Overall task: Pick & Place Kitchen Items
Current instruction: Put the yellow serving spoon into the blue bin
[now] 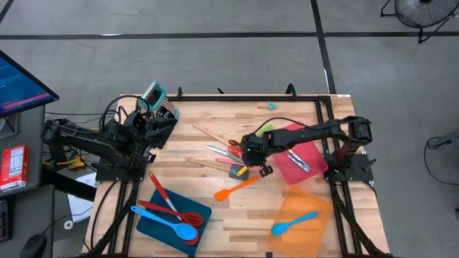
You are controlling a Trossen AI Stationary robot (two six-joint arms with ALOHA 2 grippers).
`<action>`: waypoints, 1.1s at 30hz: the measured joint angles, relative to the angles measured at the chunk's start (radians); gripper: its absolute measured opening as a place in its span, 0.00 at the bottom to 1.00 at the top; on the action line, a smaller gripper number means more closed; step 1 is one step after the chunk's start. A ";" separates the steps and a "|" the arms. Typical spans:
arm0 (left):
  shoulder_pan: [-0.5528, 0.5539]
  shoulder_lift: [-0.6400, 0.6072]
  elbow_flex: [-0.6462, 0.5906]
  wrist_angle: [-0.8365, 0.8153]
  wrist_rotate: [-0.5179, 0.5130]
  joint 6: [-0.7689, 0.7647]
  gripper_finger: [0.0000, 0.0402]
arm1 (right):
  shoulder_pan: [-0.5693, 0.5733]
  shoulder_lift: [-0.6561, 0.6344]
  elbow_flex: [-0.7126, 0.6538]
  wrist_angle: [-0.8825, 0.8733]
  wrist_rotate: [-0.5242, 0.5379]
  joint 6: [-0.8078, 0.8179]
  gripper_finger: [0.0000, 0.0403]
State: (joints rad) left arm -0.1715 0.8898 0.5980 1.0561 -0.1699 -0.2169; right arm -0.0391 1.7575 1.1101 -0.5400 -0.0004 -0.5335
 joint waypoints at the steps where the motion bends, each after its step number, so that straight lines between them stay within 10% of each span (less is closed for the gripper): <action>1: 0.000 0.000 0.000 -0.002 0.000 0.000 0.26 | 0.000 -0.010 0.005 -0.004 -0.001 0.003 0.14; 15: 0.000 0.000 0.000 -0.002 -0.024 0.002 0.26 | 0.006 -0.035 0.044 -0.066 0.000 -0.002 0.64; 33: 0.000 0.000 0.000 -0.006 -0.024 0.003 0.26 | -0.053 -0.022 -0.124 0.113 0.000 -0.019 0.67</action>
State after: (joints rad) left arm -0.1715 0.8898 0.5980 1.0496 -0.1939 -0.2142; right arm -0.0919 1.7356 0.9865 -0.4273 -0.0002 -0.5522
